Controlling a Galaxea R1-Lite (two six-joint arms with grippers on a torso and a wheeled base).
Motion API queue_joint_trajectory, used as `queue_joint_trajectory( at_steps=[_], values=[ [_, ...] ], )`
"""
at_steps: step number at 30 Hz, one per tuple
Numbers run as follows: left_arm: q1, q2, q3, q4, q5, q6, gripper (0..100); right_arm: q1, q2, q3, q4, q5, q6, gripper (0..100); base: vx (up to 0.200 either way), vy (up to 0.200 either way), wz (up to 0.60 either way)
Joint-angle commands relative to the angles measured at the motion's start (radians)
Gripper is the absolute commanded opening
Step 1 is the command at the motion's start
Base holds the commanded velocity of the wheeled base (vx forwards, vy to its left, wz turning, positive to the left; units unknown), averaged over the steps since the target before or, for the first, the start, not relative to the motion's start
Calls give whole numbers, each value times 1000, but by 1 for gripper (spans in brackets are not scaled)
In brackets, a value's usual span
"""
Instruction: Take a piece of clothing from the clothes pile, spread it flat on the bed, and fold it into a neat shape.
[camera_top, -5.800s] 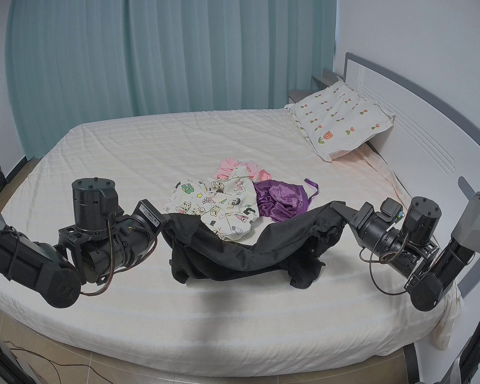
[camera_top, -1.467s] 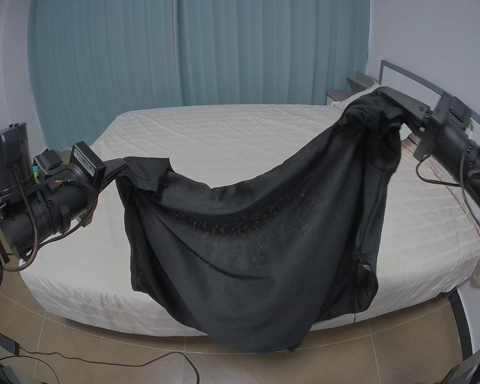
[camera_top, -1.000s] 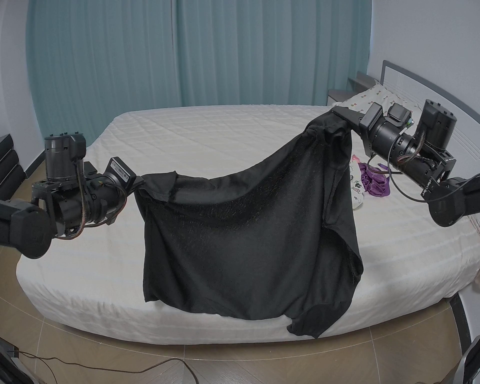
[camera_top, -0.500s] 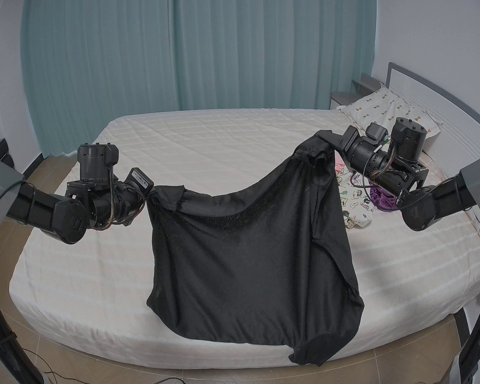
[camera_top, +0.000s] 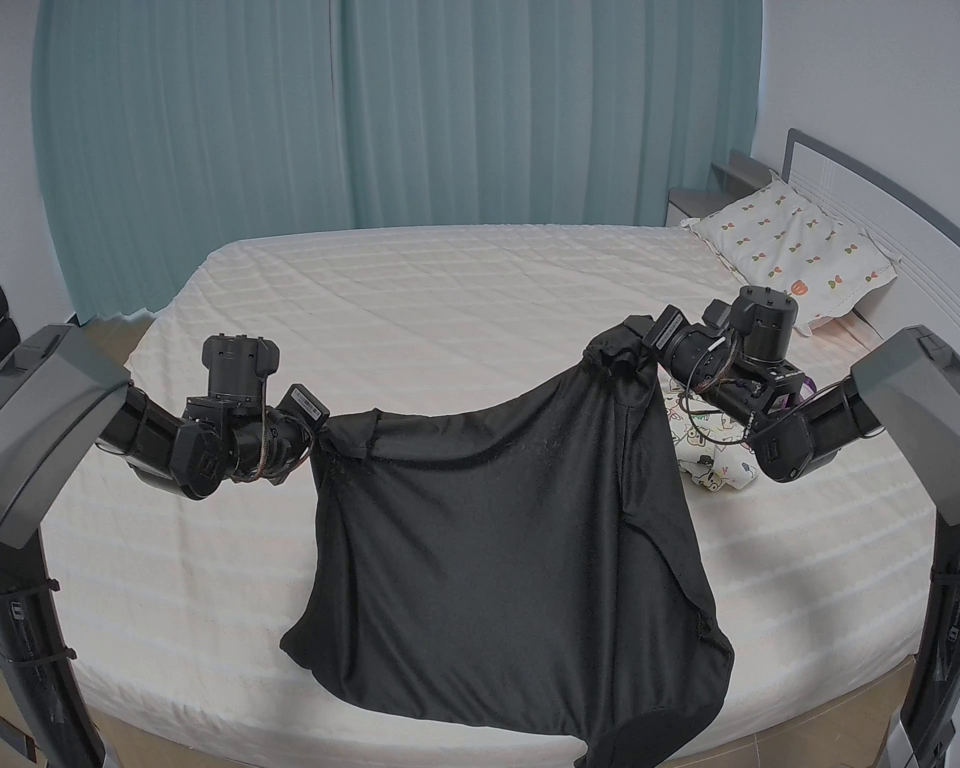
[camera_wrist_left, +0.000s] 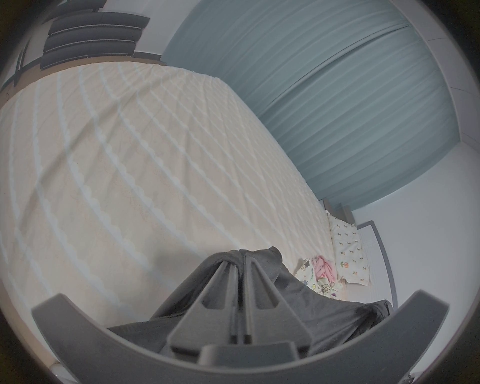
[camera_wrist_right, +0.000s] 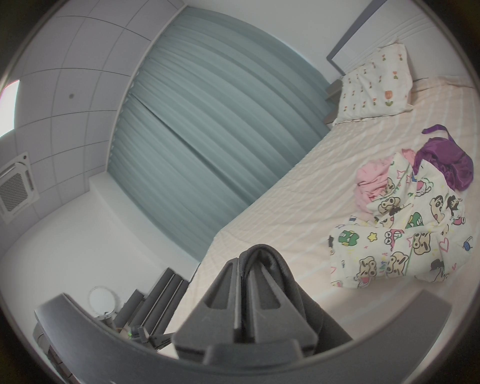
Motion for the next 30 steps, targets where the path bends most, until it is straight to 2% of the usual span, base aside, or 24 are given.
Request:
queue_joint_trajectory(
  at_steps=[1,3,4,9,15,21,27,29,30],
  values=[
    [10,122,-58,-1,6,-7,100,-1,142,-79,3,-76,-1,0,0,0,0],
    [15,140,-70,0,7,-18,100,1,173,-102,9,-91,-3,0,0,0,0],
    [21,163,-88,3,7,-27,100,1,206,-117,7,-100,-8,100,0,0,0],
    [32,183,-99,2,10,-28,100,-4,291,-166,19,-135,-60,100,0,0,0],
    [56,192,-122,8,12,-27,100,-36,368,-278,162,-267,-89,100,0,0,0],
    [61,162,-68,8,10,-27,100,-48,309,-159,182,-243,-95,100,0,0,0],
    [59,91,71,-3,-13,-30,100,-36,246,39,182,-140,-98,100,0,0,0],
    [59,82,88,-3,-13,-31,100,-30,233,78,181,-122,-112,100,0,0,0],
    [59,63,125,-3,-14,-33,100,-30,223,116,181,-105,-152,100,0,0,0]
  ],
)
